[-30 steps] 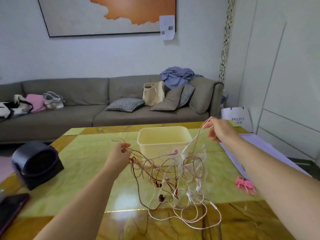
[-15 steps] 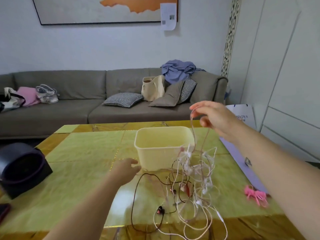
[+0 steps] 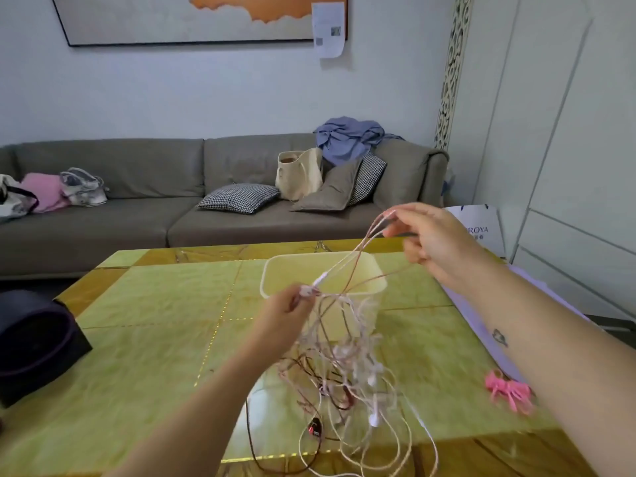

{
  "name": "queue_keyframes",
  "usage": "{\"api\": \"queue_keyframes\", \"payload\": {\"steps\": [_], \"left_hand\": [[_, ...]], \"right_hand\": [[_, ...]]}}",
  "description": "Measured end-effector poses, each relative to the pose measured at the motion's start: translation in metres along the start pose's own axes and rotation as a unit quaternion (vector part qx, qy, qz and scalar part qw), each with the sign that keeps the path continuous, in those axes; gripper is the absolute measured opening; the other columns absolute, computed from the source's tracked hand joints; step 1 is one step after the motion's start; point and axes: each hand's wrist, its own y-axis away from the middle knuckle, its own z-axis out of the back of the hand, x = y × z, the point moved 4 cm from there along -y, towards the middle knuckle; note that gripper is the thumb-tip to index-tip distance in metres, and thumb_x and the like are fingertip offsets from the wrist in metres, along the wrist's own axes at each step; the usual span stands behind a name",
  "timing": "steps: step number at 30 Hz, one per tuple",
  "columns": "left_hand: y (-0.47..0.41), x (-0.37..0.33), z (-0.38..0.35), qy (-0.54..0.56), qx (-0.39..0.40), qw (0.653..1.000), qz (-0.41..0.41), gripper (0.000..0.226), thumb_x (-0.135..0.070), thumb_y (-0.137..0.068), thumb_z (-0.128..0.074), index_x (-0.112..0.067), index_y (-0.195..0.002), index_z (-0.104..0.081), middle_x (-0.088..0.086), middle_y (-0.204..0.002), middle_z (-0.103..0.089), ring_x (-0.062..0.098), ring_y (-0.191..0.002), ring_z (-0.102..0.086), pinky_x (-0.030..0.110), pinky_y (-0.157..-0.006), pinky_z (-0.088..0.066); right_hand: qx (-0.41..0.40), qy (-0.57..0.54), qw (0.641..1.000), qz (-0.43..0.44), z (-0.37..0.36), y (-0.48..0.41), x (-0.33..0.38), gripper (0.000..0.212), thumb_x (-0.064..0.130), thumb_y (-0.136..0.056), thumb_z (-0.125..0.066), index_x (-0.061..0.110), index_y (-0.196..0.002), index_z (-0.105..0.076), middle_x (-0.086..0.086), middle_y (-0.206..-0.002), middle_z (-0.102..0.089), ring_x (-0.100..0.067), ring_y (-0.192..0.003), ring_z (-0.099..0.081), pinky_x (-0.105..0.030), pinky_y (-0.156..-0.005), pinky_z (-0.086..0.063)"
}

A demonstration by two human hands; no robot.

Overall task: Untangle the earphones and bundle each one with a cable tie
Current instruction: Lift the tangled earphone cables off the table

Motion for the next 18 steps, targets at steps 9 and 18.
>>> {"api": "queue_keyframes", "payload": {"steps": [9,18], "left_hand": [[0.000,0.037,0.027,0.076,0.008,0.991,0.111,0.013,-0.027,-0.095,-0.053,-0.025,-0.096,-0.066,-0.003,-0.085,-0.063,0.013,-0.080,-0.062,0.036,-0.076,-0.051],[0.024,0.057,0.014,0.215,0.074,0.951,0.210,0.021,-0.006,-0.095,-0.050,-0.016,-0.102,-0.067,0.000,-0.097,-0.065,0.016,-0.091,-0.058,0.029,-0.078,-0.047]], "right_hand": [[0.019,0.335,0.938,-0.088,0.036,0.009,-0.095,0.008,0.020,-0.090,-0.060,0.018,-0.083,-0.065,0.004,-0.080,-0.066,-0.016,-0.083,-0.060,-0.026,-0.070,-0.043],[0.436,0.408,0.755,-0.269,0.008,0.058,-0.133,0.066,0.035,-0.082,-0.071,0.021,-0.139,-0.042,0.008,-0.133,-0.049,-0.007,-0.121,-0.047,-0.021,-0.103,-0.036]]}}
